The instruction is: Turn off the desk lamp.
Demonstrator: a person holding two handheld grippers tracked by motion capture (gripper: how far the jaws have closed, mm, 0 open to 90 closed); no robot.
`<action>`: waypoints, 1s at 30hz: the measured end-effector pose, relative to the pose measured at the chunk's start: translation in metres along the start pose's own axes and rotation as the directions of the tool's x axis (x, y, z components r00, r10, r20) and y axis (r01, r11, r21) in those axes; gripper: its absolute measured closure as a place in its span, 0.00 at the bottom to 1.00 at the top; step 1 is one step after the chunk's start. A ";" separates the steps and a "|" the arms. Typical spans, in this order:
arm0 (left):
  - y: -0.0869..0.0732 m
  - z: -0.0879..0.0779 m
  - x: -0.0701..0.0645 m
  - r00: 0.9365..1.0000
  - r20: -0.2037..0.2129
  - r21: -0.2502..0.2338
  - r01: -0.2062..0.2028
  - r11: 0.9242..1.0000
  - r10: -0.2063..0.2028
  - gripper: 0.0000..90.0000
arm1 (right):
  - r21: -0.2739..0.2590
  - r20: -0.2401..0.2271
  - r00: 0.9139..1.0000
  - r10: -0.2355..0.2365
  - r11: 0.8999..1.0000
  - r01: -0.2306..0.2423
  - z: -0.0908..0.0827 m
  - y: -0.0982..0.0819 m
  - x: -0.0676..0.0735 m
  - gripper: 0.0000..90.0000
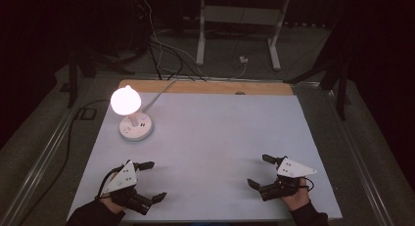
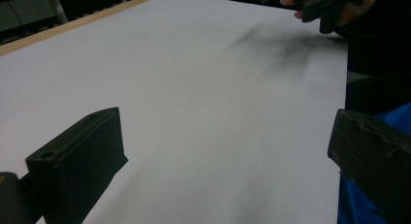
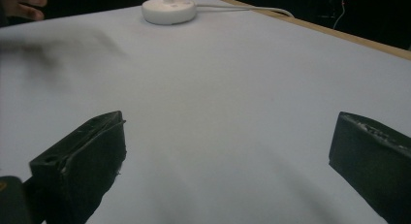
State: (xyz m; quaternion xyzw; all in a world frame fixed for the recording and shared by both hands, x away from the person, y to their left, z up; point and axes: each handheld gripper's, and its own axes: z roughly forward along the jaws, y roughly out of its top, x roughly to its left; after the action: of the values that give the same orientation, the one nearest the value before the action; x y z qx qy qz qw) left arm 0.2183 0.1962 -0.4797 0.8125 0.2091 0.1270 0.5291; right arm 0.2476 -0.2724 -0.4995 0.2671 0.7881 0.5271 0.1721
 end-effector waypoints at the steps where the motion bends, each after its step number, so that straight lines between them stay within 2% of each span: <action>1: 0.001 0.001 0.001 1.000 -0.001 -0.002 0.010 1.000 -0.010 0.01 | 0.000 0.000 1.000 0.000 1.000 0.000 0.000 0.000 0.000 0.00; 11: 0.008 0.004 0.008 1.000 -0.006 -0.007 0.016 1.000 -0.016 0.01 | -0.002 0.001 1.000 0.001 1.000 -0.001 0.000 0.000 0.001 0.00; 13: 0.011 0.003 0.013 0.999 -0.029 -0.016 0.019 1.000 -0.020 0.01 | -0.002 0.004 1.000 0.004 1.000 -0.004 0.000 0.000 0.001 0.00; 15: 0.012 0.003 0.015 0.999 -0.035 -0.018 0.022 1.000 -0.023 0.01 | -0.003 0.001 1.000 0.003 1.000 -0.003 -0.001 0.000 0.001 0.00; 16: 0.015 0.003 0.018 0.998 -0.054 -0.024 0.024 0.999 -0.025 0.00 | -0.002 0.003 1.000 0.000 1.000 0.000 -0.001 0.000 0.001 0.00; 23: 0.021 0.004 0.028 0.996 -0.082 -0.027 0.044 0.999 -0.046 0.01 | 0.003 0.003 1.000 -0.001 1.000 0.001 0.000 0.000 0.001 0.00; 25: 0.022 0.004 0.032 0.993 -0.103 -0.030 0.049 0.998 -0.052 0.01 | 0.003 0.002 1.000 0.004 1.000 -0.004 0.000 0.000 0.001 0.00; 26: 0.023 0.004 0.036 0.990 -0.125 -0.033 0.058 0.998 -0.062 0.01 | 0.005 0.003 1.000 0.001 1.000 -0.001 0.000 0.000 0.001 0.00; 27: 0.023 0.004 0.036 0.990 -0.125 -0.033 0.058 0.998 -0.062 0.01 | 0.004 0.002 1.000 0.000 1.000 0.000 0.000 0.000 0.001 0.00; 29: 0.023 0.005 0.042 0.984 -0.162 -0.029 0.071 0.997 -0.075 0.01 | 0.002 0.002 1.000 0.002 1.000 -0.002 0.000 0.000 0.001 0.00; 30: 0.023 0.005 0.042 0.984 -0.162 -0.029 0.071 0.997 -0.075 0.00 | 0.001 0.002 1.000 0.003 1.000 -0.003 0.000 0.000 0.001 0.00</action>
State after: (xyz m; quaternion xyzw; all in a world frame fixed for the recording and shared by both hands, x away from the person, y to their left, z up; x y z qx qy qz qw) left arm 0.2625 0.2037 -0.4612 0.7850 0.2799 0.1760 0.5239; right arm 0.2467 -0.2721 -0.4992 0.2687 0.7878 0.5269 0.1720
